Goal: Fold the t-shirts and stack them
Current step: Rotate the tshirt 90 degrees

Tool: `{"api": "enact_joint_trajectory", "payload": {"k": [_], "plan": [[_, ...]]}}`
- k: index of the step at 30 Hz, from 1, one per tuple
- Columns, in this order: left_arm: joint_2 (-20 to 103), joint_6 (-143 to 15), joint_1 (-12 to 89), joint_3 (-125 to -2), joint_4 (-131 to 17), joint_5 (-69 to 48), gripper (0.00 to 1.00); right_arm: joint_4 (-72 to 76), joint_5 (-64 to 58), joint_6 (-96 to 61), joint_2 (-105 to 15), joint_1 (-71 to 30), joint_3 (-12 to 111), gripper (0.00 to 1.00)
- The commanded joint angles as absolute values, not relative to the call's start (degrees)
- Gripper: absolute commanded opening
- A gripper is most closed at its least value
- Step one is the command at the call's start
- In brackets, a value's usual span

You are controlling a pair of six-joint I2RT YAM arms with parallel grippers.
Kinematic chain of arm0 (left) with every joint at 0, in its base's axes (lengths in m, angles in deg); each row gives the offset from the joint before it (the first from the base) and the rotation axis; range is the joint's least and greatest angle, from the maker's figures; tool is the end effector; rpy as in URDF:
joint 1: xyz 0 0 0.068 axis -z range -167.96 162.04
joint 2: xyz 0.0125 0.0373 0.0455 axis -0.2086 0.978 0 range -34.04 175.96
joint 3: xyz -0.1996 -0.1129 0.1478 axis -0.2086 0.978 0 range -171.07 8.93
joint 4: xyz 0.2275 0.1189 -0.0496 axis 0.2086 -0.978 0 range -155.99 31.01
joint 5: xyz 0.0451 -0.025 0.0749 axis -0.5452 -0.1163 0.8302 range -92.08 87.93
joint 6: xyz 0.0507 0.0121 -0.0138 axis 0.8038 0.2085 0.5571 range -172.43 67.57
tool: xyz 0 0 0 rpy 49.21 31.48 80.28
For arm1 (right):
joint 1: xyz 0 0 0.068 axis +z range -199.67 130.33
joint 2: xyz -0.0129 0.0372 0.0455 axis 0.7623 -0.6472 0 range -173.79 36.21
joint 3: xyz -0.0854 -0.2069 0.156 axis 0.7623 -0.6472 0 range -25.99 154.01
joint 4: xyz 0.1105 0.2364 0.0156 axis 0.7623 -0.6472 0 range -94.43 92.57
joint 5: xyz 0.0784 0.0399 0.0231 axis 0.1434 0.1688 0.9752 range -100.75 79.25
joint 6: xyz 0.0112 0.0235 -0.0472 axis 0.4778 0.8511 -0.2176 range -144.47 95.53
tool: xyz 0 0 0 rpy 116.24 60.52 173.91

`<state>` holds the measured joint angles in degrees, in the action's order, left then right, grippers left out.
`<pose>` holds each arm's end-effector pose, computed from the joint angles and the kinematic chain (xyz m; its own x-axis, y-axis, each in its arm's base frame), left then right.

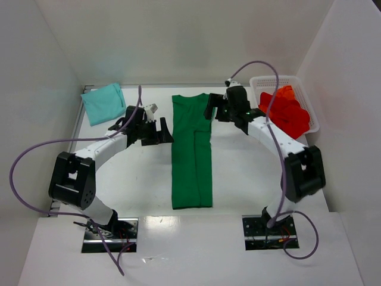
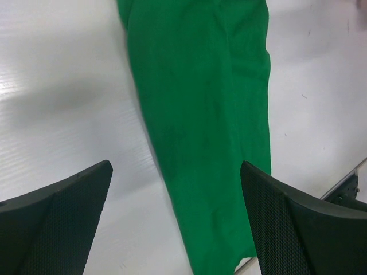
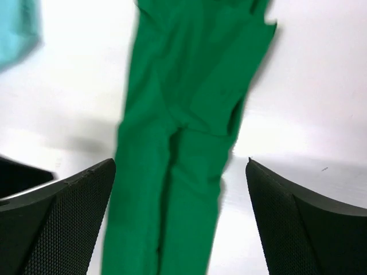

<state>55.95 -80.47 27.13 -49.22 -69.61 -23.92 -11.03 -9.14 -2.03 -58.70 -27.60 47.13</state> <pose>0.3236 -0.1009 0.2270 -0.8134 -0.2327 -0.5331 0.1408 0.8105 -0.5686 0.3535 0.1443 0.2779 -0.6476 0.1491 -0.7473 -0.1619 0.9314 0.3261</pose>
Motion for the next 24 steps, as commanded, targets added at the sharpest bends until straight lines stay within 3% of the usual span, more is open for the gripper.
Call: {"api": "enact_joint_trajectory", "payload": {"k": [1,10,19,24], "plan": [[51.6,-80.7,28.1,-48.0,-70.4,-24.8,1.0,-12.6,-9.7,-2.7,-51.5,-27.9,43.6,1.0],[47.7,-85.2,36.2,-44.1,-76.0,-23.8,1.0,-11.7,-3.2,6.9,-34.5,-26.0,22.0,1.0],[39.0,-93.0,43.0,-36.0,-77.4,-19.0,1.0,-14.7,-1.7,19.4,-27.8,-17.3,12.0,1.0],[35.3,-95.2,45.7,-32.9,-77.4,-17.7,1.0,-14.1,-1.5,24.3,-24.7,-11.8,6.7,0.93]]}}
